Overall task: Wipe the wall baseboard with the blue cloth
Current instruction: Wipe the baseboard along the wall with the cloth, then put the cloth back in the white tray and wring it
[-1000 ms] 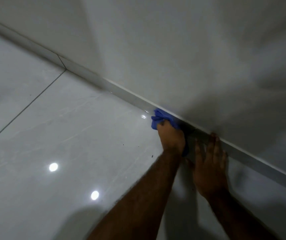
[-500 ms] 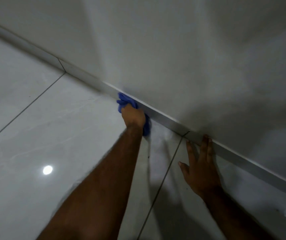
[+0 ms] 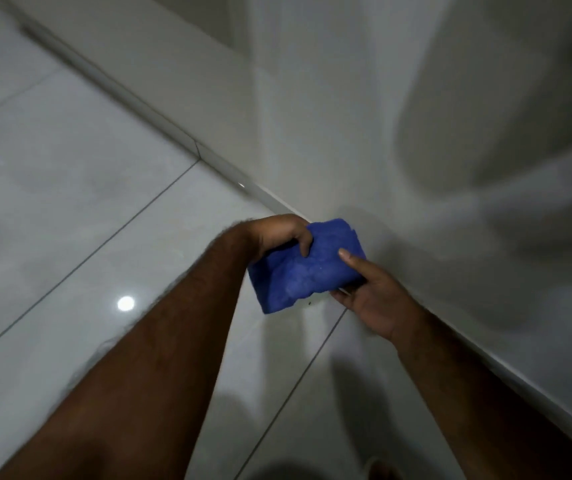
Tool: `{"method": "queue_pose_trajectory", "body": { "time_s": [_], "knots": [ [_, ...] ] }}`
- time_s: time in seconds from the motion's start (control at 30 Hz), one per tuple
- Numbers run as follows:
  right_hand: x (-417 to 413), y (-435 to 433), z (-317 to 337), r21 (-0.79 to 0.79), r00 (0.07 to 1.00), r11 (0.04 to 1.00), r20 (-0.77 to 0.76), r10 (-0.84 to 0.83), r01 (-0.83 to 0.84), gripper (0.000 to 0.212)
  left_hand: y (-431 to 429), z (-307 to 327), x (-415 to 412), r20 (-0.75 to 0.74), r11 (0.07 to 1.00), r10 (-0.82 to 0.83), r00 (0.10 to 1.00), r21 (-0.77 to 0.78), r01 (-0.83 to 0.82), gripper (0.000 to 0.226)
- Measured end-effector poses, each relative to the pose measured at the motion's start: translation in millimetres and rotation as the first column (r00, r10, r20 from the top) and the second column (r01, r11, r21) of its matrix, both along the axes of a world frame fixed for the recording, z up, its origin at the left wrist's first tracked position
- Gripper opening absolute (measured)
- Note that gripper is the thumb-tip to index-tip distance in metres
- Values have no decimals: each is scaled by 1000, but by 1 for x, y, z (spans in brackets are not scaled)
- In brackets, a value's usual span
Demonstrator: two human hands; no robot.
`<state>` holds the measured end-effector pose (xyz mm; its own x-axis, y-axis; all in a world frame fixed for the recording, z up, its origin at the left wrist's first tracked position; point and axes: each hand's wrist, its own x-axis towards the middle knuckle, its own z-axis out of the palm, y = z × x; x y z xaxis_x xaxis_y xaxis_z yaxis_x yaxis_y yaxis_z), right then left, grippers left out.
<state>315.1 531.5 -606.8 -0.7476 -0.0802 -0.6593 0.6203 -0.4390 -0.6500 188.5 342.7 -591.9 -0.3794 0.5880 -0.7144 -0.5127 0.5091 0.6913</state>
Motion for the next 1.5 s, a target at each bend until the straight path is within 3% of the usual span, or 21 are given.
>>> {"method": "queue_pose_trajectory", "body": {
  "time_s": [0.13,0.23,0.37,0.67,0.8,0.9,0.97,1.07,1.23,1.33,1.4,1.5],
  "knots": [
    [4,-23,91,62,998,998,-52,-19,22,49,-32,100,-3,80,972,-170,982,-152,181,59],
    [6,-39,165,90,996,994,-68,-52,58,43,-64,172,-1,81,955,-224,971,-178,235,58],
    [5,-58,268,108,993,989,-75,-95,102,36,-104,266,11,-12,977,-84,996,-198,80,47],
    [-8,-92,509,101,980,976,-81,-183,190,40,-132,493,23,-77,970,237,968,79,-231,34],
    [-24,-98,598,178,982,969,-115,-150,169,32,-145,586,4,-150,938,324,934,180,-297,38],
    [-39,-100,641,241,983,956,-117,-142,167,29,-152,639,-14,-193,860,500,844,225,-458,55],
    [-48,-102,662,254,985,954,-116,-132,158,30,-161,664,-24,-141,795,591,794,270,-544,54],
    [-70,-109,684,250,995,965,-77,-67,84,40,-180,685,-34,-145,784,607,781,266,-560,43],
    [-111,-133,695,301,986,942,-20,164,-150,29,-216,689,-60,-317,786,615,722,178,-592,39],
    [-132,-161,689,294,984,941,-10,176,-165,34,-241,688,-83,-411,786,596,689,123,-606,34],
    [-148,-186,682,285,984,943,13,178,-175,30,-259,685,-103,-519,805,517,681,24,-593,28],
    [-170,-227,669,318,980,927,55,192,-200,25,-286,672,-138,-716,817,247,653,-209,-538,21]
  ]
}}
